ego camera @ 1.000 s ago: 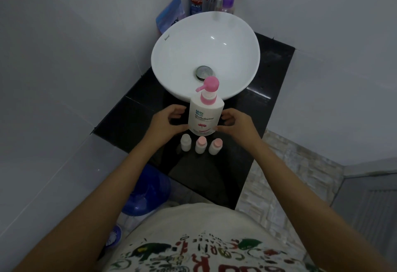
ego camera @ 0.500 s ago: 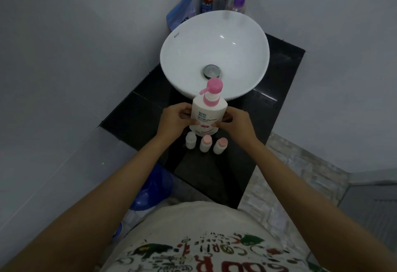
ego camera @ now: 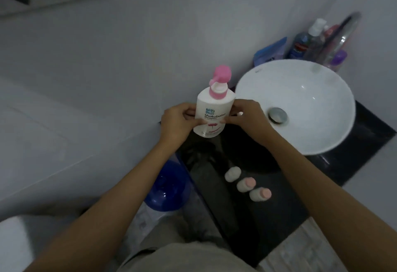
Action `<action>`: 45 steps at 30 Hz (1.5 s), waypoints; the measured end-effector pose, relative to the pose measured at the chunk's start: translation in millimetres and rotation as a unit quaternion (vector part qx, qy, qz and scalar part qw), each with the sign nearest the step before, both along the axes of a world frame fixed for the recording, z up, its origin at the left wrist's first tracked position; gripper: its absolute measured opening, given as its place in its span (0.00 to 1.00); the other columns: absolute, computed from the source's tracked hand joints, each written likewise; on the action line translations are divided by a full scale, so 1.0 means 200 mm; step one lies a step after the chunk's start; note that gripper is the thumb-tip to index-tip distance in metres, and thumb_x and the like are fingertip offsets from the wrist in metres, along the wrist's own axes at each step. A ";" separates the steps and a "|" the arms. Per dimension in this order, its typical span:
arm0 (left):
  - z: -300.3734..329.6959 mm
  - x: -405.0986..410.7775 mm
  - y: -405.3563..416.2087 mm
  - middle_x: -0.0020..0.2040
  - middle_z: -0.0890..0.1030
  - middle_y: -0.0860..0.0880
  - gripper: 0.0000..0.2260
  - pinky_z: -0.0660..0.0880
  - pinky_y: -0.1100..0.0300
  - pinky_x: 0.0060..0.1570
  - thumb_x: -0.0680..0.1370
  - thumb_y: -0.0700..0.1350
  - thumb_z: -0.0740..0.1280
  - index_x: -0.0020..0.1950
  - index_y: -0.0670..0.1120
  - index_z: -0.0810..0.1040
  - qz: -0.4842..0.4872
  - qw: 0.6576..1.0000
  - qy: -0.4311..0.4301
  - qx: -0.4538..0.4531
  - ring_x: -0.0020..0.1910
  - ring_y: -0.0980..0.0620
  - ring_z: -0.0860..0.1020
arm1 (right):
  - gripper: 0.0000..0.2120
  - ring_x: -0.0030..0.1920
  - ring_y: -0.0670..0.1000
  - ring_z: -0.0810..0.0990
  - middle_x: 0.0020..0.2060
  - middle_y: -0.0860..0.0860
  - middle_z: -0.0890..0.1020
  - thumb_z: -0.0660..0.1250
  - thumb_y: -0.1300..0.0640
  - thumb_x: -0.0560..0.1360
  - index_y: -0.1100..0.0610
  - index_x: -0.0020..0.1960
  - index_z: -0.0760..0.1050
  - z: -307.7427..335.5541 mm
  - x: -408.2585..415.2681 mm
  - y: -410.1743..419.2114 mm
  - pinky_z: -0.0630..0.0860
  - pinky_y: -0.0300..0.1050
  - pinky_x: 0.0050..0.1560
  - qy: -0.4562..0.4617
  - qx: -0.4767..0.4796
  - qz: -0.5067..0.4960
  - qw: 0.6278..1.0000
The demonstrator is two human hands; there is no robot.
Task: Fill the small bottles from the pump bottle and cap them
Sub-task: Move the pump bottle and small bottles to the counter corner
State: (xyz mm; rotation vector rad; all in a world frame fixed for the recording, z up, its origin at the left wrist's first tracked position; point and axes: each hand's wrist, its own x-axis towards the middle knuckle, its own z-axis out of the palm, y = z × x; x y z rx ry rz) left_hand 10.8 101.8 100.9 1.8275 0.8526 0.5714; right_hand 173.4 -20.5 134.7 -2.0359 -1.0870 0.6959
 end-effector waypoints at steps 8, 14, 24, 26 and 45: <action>-0.09 -0.07 0.29 0.48 0.85 0.47 0.15 0.80 0.59 0.46 0.65 0.44 0.79 0.50 0.44 0.82 0.171 0.984 0.045 0.020 0.43 0.53 0.82 | 0.19 0.43 0.44 0.81 0.49 0.56 0.83 0.75 0.66 0.66 0.63 0.56 0.78 -0.10 0.02 0.58 0.76 0.30 0.39 0.069 -0.008 0.119 0.991; -0.15 -0.11 0.38 0.46 0.85 0.45 0.15 0.80 0.57 0.46 0.64 0.44 0.79 0.49 0.42 0.82 0.238 0.970 0.055 -0.002 0.42 0.52 0.82 | 0.22 0.49 0.50 0.80 0.54 0.59 0.82 0.73 0.69 0.67 0.64 0.60 0.76 -0.18 -0.01 0.78 0.73 0.29 0.35 0.109 -0.011 0.150 0.982; -0.21 -0.09 0.44 0.47 0.85 0.43 0.15 0.80 0.51 0.49 0.64 0.42 0.79 0.48 0.42 0.82 0.267 0.962 0.049 -0.018 0.45 0.48 0.83 | 0.21 0.53 0.56 0.80 0.54 0.61 0.82 0.73 0.71 0.65 0.66 0.58 0.77 -0.27 -0.03 0.88 0.77 0.55 0.58 0.112 0.025 0.125 0.985; -0.22 -0.09 0.45 0.48 0.85 0.43 0.15 0.80 0.50 0.50 0.64 0.42 0.79 0.49 0.42 0.82 0.268 0.962 0.048 -0.016 0.45 0.48 0.83 | 0.21 0.53 0.56 0.80 0.53 0.61 0.82 0.73 0.72 0.65 0.65 0.58 0.77 -0.29 -0.03 0.89 0.77 0.56 0.57 0.116 0.027 0.123 0.985; -0.30 -0.33 0.33 0.43 0.79 0.45 0.09 0.73 0.58 0.45 0.71 0.30 0.68 0.45 0.42 0.76 0.318 0.947 0.045 -0.015 0.42 0.50 0.76 | 0.21 0.50 0.51 0.80 0.50 0.52 0.80 0.74 0.58 0.69 0.56 0.61 0.75 -0.15 -0.15 0.55 0.80 0.45 0.48 0.184 -0.053 0.050 0.980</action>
